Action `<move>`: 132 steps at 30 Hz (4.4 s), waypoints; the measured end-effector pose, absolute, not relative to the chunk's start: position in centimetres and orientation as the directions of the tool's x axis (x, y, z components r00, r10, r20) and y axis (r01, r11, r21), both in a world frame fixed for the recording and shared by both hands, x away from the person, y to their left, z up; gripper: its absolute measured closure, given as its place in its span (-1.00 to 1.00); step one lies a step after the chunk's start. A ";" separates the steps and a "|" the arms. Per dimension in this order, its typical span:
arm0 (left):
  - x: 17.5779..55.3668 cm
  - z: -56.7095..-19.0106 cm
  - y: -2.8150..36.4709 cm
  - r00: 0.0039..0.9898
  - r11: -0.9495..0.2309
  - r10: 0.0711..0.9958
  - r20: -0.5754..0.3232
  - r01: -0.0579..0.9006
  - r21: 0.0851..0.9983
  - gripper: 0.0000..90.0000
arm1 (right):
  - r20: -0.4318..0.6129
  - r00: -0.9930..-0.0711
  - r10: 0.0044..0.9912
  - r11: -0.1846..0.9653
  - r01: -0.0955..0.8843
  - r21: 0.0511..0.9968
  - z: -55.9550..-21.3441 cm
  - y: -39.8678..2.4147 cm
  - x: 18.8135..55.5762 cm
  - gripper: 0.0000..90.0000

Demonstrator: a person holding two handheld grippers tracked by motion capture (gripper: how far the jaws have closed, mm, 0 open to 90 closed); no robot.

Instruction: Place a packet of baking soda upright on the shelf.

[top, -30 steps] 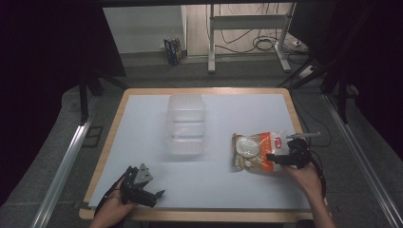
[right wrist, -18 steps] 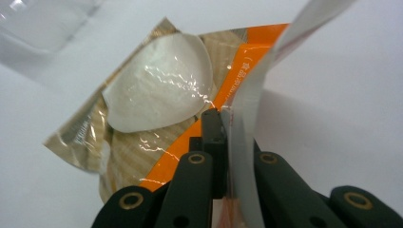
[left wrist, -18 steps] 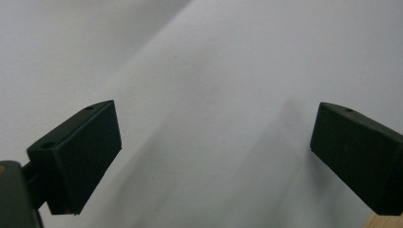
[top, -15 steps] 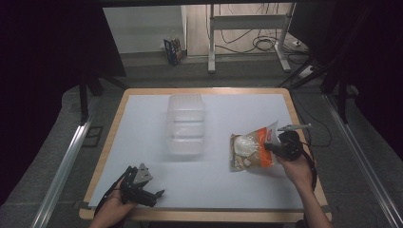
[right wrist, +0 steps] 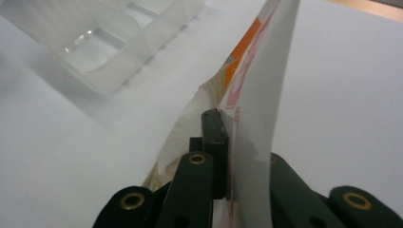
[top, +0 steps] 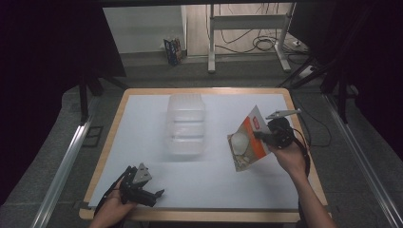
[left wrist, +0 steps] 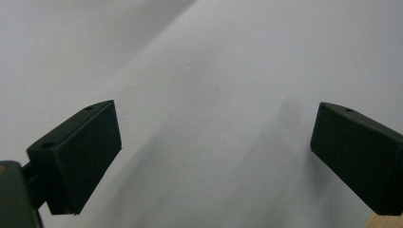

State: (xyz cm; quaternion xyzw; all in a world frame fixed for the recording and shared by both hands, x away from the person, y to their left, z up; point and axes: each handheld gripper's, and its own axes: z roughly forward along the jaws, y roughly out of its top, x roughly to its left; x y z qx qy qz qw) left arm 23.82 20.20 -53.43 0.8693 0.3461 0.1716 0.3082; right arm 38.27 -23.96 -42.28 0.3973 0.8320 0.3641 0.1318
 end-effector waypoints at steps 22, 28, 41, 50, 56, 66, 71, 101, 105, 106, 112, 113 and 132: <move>23.8 -53.4 20.2 0.703 -0.576 0.705 0.092 0.492 0.653 -0.93 | -0.009 -0.681 0.732 0.471 0.497 0.729 -38.2 -21.1 40.8 0.97; 23.8 -53.4 20.2 0.703 -0.574 0.705 0.090 0.493 0.654 -0.93 | -0.029 -0.702 0.712 0.492 0.469 0.733 -37.0 -19.6 41.8 0.97; 23.8 -53.4 20.2 0.704 -0.572 0.705 0.088 0.492 0.657 -0.93 | -0.042 -0.753 0.657 0.520 0.412 0.748 -34.8 -15.0 44.4 0.97; 23.8 -53.4 20.3 0.704 -0.570 0.705 0.087 0.490 0.659 -0.93 | -0.041 -0.787 0.616 0.549 0.391 0.738 -34.7 -11.4 46.0 0.97; 23.8 -53.5 20.2 0.705 -0.569 0.704 0.086 0.489 0.661 -0.93 | -0.048 -0.801 0.597 0.570 0.381 0.728 -35.0 -9.0 47.0 0.97; 23.8 -53.4 20.3 0.704 -0.565 0.706 0.083 0.488 0.665 -0.93 | -0.054 -0.825 0.563 0.593 0.357 0.721 -35.0 -4.7 48.1 0.97; 23.8 -53.4 20.4 0.703 -0.563 0.706 0.082 0.487 0.668 -0.93 | -0.070 -0.841 0.537 0.617 0.334 0.713 -35.1 -2.7 48.3 0.97; 23.8 -53.4 20.3 0.707 -0.570 0.702 0.084 0.487 0.662 -0.93 | -0.040 -0.838 0.544 0.633 0.379 0.675 -40.9 -0.7 49.9 0.89; 23.8 -53.4 20.4 0.707 -0.569 0.702 0.082 0.488 0.662 -0.93 | -0.039 -0.835 0.549 0.623 0.378 0.685 -40.6 -0.9 49.8 0.68; 23.8 -53.4 20.4 0.708 -0.569 0.702 0.083 0.487 0.662 -0.93 | -0.043 -0.834 0.550 0.623 0.375 0.687 -40.6 -0.9 49.8 0.61; 23.8 -53.4 20.3 0.708 -0.571 0.701 0.085 0.486 0.662 -0.93 | -0.075 -0.830 0.553 0.624 0.352 0.697 -40.2 -1.0 49.7 0.01; 23.8 -53.4 20.3 0.707 -0.571 0.702 0.085 0.486 0.662 -0.93 | -0.077 -0.829 0.554 0.620 0.349 0.702 -40.1 -1.0 49.7 -0.06; 23.7 -53.4 20.3 0.707 -0.573 0.702 0.088 0.487 0.660 -0.93 | -0.091 -0.842 0.532 0.597 0.297 0.745 -38.8 -2.6 48.9 -0.66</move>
